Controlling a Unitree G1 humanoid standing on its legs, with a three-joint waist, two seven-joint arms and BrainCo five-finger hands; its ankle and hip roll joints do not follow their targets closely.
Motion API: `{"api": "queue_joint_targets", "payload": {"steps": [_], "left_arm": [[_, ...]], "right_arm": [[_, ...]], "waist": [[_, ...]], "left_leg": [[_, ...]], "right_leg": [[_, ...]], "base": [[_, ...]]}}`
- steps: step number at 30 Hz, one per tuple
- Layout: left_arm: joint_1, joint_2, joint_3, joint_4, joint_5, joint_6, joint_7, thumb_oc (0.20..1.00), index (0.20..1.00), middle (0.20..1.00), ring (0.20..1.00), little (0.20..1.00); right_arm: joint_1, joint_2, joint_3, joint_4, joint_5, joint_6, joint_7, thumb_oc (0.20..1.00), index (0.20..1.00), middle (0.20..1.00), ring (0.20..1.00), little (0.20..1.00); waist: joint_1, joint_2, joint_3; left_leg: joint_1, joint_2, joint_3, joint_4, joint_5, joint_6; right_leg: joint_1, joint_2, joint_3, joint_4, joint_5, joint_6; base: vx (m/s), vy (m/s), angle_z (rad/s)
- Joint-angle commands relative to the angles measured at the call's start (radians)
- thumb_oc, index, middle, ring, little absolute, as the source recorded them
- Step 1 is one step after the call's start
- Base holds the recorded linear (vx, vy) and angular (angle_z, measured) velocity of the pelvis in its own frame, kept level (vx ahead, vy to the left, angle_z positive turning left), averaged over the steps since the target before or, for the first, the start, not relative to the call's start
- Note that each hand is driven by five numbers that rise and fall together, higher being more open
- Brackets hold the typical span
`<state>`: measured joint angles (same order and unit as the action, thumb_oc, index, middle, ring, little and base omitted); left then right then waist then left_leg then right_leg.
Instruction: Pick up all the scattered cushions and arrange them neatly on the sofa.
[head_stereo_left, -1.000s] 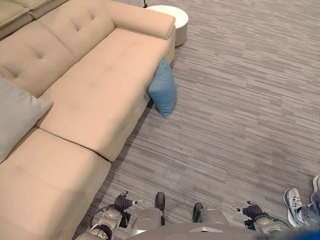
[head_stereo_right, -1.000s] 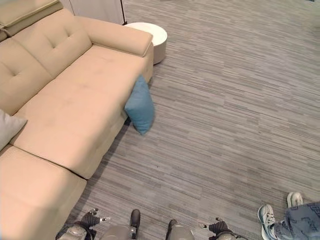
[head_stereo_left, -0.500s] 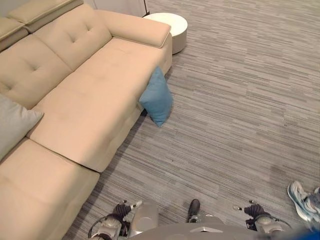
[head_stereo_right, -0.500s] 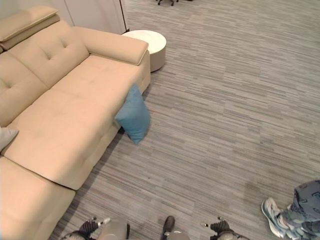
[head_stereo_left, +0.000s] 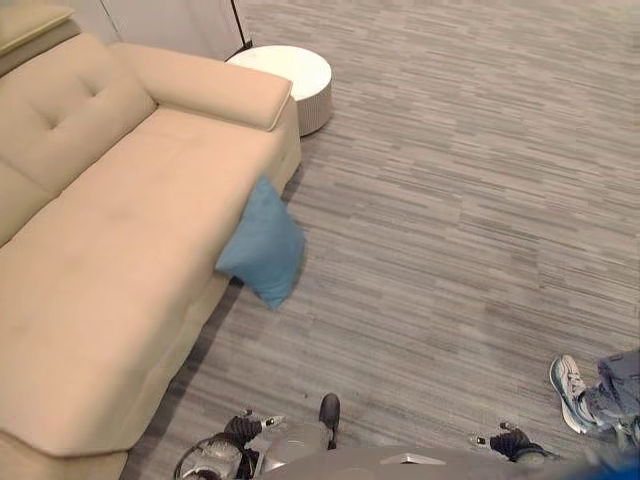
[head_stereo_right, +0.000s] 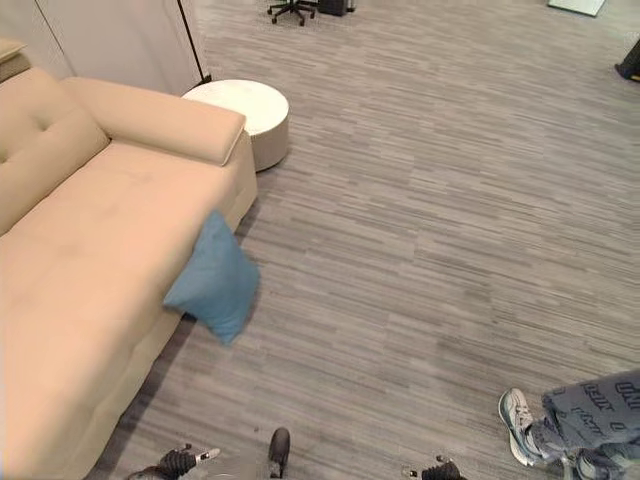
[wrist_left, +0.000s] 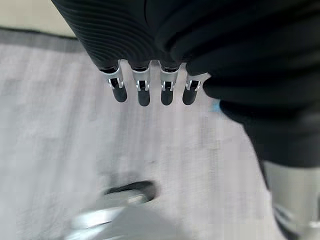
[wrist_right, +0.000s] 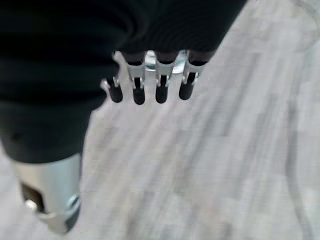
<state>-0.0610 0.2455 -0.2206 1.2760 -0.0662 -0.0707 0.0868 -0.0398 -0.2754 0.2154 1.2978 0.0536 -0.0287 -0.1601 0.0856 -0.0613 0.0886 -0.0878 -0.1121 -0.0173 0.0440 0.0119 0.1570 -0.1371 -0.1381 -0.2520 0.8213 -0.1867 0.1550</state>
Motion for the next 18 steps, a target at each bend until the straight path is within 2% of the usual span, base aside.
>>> {"api": "queue_joint_targets", "payload": {"steps": [1,3,5,7,8,9,10,11,12,13,14,16,17,18], "left_arm": [[0.021,0.005,0.013,-0.027,0.003,-0.004,0.007,1.0,1.0,1.0,1.0,1.0],[0.016,0.005,0.016,-0.032,-0.004,-0.008,0.011,1.0,1.0,1.0,1.0,1.0],[0.011,0.004,0.012,-0.03,0.005,-0.011,0.012,1.0,1.0,1.0,1.0,1.0],[0.009,0.002,0.011,-0.019,0.011,-0.015,0.016,1.0,1.0,1.0,1.0,1.0],[0.008,-0.001,0.013,-0.014,0.017,-0.016,0.015,1.0,1.0,1.0,1.0,1.0],[0.007,-0.002,0.014,-0.01,0.02,-0.018,0.015,1.0,1.0,1.0,1.0,1.0],[0.006,-0.005,0.014,0.0,0.029,-0.021,0.013,1.0,1.0,1.0,1.0,1.0],[0.021,-0.016,0.019,0.013,0.032,-0.02,0.017,1.0,1.0,1.0,1.0,1.0],[0.021,-0.019,0.02,0.008,0.029,-0.017,0.013,1.0,1.0,1.0,1.0,1.0],[0.019,-0.02,0.018,0.003,0.021,-0.017,0.01,1.0,1.0,1.0,1.0,1.0],[0.019,-0.02,0.018,0.003,0.021,-0.017,0.01,1.0,1.0,1.0,1.0,1.0],[0.013,-0.021,0.014,-0.014,0.01,-0.015,0.001,1.0,1.0,1.0,1.0,1.0],[0.006,-0.018,0.009,-0.023,0.007,-0.017,0.003,1.0,1.0,1.0,1.0,1.0],[0.002,-0.018,0.003,-0.027,0.004,-0.02,0.0,1.0,1.0,1.0,1.0,1.0]], "right_arm": [[-0.041,-0.025,-0.021,-0.036,-0.025,-0.005,-0.007,1.0,1.0,1.0,1.0,1.0],[-0.046,-0.026,-0.019,-0.036,-0.026,-0.006,-0.008,1.0,1.0,1.0,1.0,1.0],[-0.052,-0.029,-0.016,-0.035,-0.027,-0.005,-0.007,1.0,1.0,1.0,1.0,1.0],[-0.057,-0.032,-0.005,-0.038,-0.028,-0.008,-0.01,1.0,1.0,1.0,1.0,1.0],[-0.058,-0.033,-0.004,-0.039,-0.027,-0.007,-0.01,1.0,1.0,1.0,1.0,1.0],[-0.058,-0.032,-0.004,-0.037,-0.026,-0.005,-0.008,1.0,1.0,1.0,1.0,1.0],[-0.052,-0.034,-0.003,-0.036,-0.028,-0.007,-0.006,1.0,1.0,1.0,1.0,1.0],[-0.038,-0.032,0.002,-0.034,-0.03,-0.012,-0.002,1.0,1.0,1.0,1.0,1.0],[-0.036,-0.031,-0.002,-0.036,-0.018,-0.018,-0.003,1.0,1.0,1.0,1.0,1.0],[-0.038,-0.03,-0.003,-0.038,-0.006,-0.023,-0.004,1.0,1.0,1.0,1.0,1.0],[-0.038,-0.03,-0.003,-0.038,-0.006,-0.024,-0.004,1.0,1.0,1.0,1.0,1.0],[-0.042,-0.032,-0.007,-0.041,0.013,-0.027,-0.005,1.0,1.0,1.0,1.0,1.0],[-0.044,-0.037,-0.008,-0.041,0.017,-0.026,-0.009,1.0,1.0,1.0,1.0,1.0],[-0.045,-0.042,-0.011,-0.038,0.02,-0.023,-0.012,1.0,1.0,1.0,1.0,1.0]], "waist": [[0.038,0.027,0.052],[0.03,0.032,0.059],[0.014,0.027,0.063],[-0.006,0.018,0.073],[-0.018,0.015,0.076],[-0.029,0.01,0.077],[-0.037,0.006,0.078],[-0.039,0.007,0.057],[-0.036,0.008,0.057],[-0.034,0.004,0.062],[-0.035,0.005,0.062],[-0.025,-0.008,0.081],[-0.02,-0.017,0.091],[-0.02,-0.021,0.091]], "left_leg": [[-0.061,0.059,-0.031,0.098,-0.075,-0.086],[-0.023,0.061,-0.043,0.084,-0.092,-0.086],[0.022,0.06,-0.052,0.062,-0.11,-0.093],[0.068,0.048,-0.075,0.049,-0.136,-0.099],[0.094,0.044,-0.097,0.041,-0.15,-0.105],[0.111,0.04,-0.114,0.038,-0.156,-0.11],[0.134,0.037,-0.141,0.052,-0.186,-0.118],[0.153,0.047,-0.155,0.095,-0.187,-0.141],[0.119,0.053,-0.152,0.207,-0.136,-0.168],[0.08,0.055,-0.149,0.281,-0.103,-0.182],[0.077,0.056,-0.15,0.288,-0.106,-0.182],[-0.018,0.061,-0.127,0.459,-0.031,-0.203],[-0.084,0.075,-0.079,0.566,-0.034,-0.199],[-0.104,0.087,-0.052,0.552,-0.046,-0.193]], "right_leg": [[0.011,-0.037,0.016,-0.27,0.246,0.01],[-0.024,-0.045,-0.017,-0.335,0.216,-0.007],[-0.041,-0.023,-0.024,-0.458,0.183,-0.02],[-0.081,0.006,0.006,-0.619,0.212,-0.018],[-0.103,0.018,0.046,-0.689,0.239,-0.01],[-0.128,0.023,0.082,-0.724,0.264,0.001],[-0.117,0.026,0.101,-0.756,0.282,0.006],[-0.084,0.041,0.094,-0.75,0.284,-0.019],[-0.04,0.048,0.081,-0.761,0.266,-0.034],[-0.017,0.049,0.079,-0.764,0.253,-0.048],[-0.018,0.05,0.078,-0.764,0.253,-0.048],[0.027,0.052,0.072,-0.778,0.229,-0.075],[0.06,0.055,0.058,-0.793,0.215,-0.096],[0.081,0.054,0.049,-0.809,0.207,-0.098]], "base": [[0.16,0.028,0.17],[0.28,0.006,0.19],[0.32,-0.067,0.15],[0.37,-0.112,0.14],[0.4,-0.131,0.12],[0.47,-0.179,0.21],[0.62,-0.256,1.12],[0.67,-0.329,1.4],[0.52,-0.284,1.42],[0.22,-0.156,0.67],[0.12,-0.098,0.58],[0.14,-0.163,0.22],[0.22,-0.197,0.17],[0.33,-0.169,0.56]]}}
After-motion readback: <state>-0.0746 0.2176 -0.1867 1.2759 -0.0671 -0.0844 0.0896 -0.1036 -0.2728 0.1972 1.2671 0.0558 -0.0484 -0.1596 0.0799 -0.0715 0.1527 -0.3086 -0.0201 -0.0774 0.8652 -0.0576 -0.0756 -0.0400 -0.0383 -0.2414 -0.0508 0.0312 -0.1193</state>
